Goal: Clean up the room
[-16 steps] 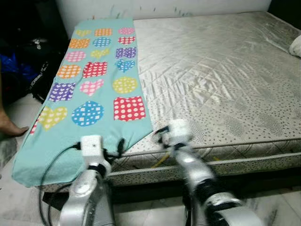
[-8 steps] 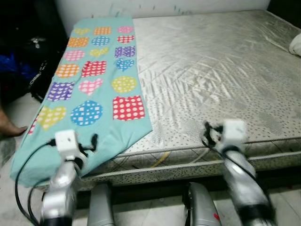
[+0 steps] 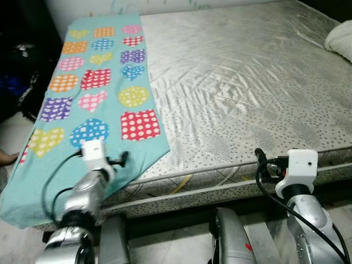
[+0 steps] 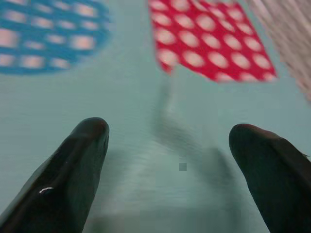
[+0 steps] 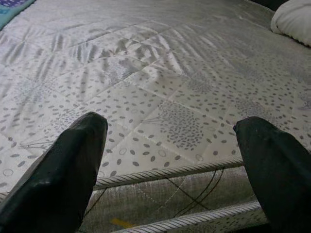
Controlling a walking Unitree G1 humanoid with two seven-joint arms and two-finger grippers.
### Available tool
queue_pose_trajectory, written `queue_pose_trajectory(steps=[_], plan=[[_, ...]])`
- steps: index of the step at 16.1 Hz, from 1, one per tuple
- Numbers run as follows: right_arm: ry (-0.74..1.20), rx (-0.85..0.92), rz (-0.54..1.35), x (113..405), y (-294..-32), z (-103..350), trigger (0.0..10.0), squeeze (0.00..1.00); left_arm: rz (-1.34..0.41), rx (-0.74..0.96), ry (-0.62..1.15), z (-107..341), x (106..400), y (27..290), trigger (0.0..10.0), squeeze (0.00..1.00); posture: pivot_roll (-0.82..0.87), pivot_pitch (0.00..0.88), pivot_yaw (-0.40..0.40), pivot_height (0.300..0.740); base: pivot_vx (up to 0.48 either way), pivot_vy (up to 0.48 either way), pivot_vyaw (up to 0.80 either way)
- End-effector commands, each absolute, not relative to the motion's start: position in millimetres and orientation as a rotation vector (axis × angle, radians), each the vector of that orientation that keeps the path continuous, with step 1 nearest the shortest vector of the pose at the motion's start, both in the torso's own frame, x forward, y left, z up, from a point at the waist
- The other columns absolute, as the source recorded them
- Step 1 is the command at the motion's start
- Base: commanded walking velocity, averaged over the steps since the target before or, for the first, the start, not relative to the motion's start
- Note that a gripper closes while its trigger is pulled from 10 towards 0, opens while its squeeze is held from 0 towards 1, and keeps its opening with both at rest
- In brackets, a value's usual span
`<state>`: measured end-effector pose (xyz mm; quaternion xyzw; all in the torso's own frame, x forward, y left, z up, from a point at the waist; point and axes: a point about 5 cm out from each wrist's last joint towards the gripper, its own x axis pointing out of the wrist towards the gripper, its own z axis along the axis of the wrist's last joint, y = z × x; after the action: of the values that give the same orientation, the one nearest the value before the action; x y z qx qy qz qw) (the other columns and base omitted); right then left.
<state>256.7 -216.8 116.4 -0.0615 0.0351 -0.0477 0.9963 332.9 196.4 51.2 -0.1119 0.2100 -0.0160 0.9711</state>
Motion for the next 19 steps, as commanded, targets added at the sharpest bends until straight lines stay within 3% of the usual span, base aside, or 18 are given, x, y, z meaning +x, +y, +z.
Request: queue_pose_trajectory(steps=[1, 4, 5, 6, 12, 19], plan=[[0.083, -0.117, -0.108, 253.2, -218.2, 120.5, 10.0, 0.00, -0.030, -0.214, 0.466, 44.7, 331.6, 198.0, 10.0, 0.00, -0.24, 0.096, 0.040, 0.532, 0.000, 0.000, 0.00], [0.102, -0.114, -0.104, 252.3, -215.8, 124.2, 10.0, 0.00, -0.071, -0.204, 0.518, 40.3, 333.1, 192.1, 10.0, 0.00, -0.25, 0.096, 0.041, 0.532, 0.000, 0.000, 0.00], [0.108, -0.117, -0.101, 251.8, -215.5, 123.7, 10.0, 0.00, -0.063, -0.202, 0.536, 38.2, 332.2, 192.0, 2.5, 0.00, -0.25, 0.096, 0.040, 0.532, 0.000, 0.000, 0.00], [0.115, -0.120, -0.105, 252.0, -216.7, 123.4, 10.0, 0.00, -0.071, -0.193, 0.565, 33.9, 329.1, 193.0, 0.0, 0.00, -0.25, 0.096, 0.040, 0.532, 0.000, 0.000, 0.00], [0.125, -0.124, -0.103, 255.1, -215.4, 123.4, 10.0, 0.00, -0.109, -0.122, 0.592, 28.1, 324.5, 194.4, 0.0, 0.00, -0.24, 0.093, 0.036, 0.532, 0.000, 0.000, 0.00], [0.118, -0.115, -0.098, 261.4, -210.9, 123.6, 10.0, 0.00, -0.276, 0.184, 0.629, 23.8, 320.0, 190.5, 0.0, 0.00, -0.24, 0.093, 0.036, 0.532, 0.000, 0.000, 0.00]])
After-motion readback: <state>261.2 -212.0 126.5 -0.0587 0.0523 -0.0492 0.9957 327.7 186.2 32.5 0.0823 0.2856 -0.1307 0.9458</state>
